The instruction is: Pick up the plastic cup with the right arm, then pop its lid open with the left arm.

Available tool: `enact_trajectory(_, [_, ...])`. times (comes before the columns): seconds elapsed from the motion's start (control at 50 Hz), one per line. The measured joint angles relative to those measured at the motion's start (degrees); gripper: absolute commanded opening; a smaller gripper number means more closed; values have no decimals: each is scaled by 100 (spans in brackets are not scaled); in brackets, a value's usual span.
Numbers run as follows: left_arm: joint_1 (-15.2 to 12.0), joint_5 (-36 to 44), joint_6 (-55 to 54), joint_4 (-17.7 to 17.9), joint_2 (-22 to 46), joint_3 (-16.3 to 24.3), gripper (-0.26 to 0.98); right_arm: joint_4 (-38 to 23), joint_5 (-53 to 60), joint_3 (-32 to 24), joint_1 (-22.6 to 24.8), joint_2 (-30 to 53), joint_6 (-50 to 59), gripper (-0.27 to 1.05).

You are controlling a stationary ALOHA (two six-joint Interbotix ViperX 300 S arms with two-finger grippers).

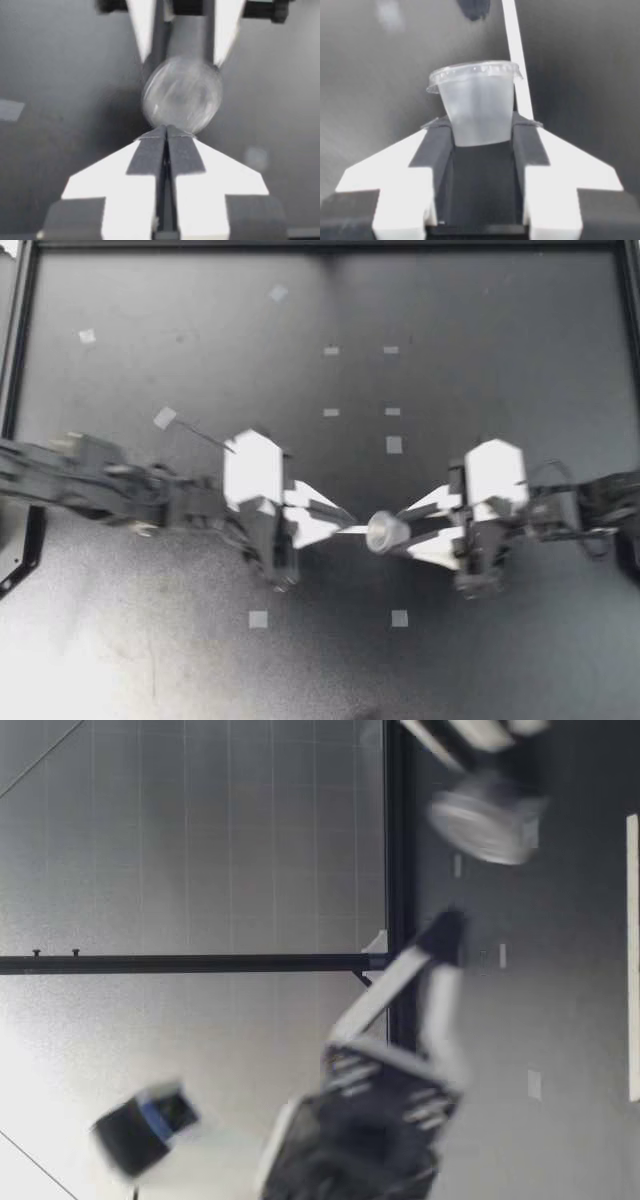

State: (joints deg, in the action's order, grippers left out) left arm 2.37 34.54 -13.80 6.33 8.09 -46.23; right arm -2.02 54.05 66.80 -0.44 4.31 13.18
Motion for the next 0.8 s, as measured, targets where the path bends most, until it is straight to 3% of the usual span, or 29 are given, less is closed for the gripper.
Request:
enact_trajectory(0.16, [0, 422, -2118, 79, -308, -536, 25, 0, 1503, 202, -9, -123, -343, 30])
enact_trajectory(0.32, [44, 1248, -5001, -176, -352, -1011, 74, 0, 2083, 62, -9, 264, -475, 30])
enact_trajectory(0.36, [44, 1354, -5695, -176, -352, -1055, 81, -18, 2127, -26, 0, 378, -492, 30])
enact_trajectory(0.52, [44, 1591, -7084, -158, -352, -967, 75, -237, 2373, -554, -9, 721, -703, 30])
enact_trajectory(0.8, [44, 2030, -7260, -114, -580, -721, 74, -264, 2426, -791, 0, 976, -879, 30])
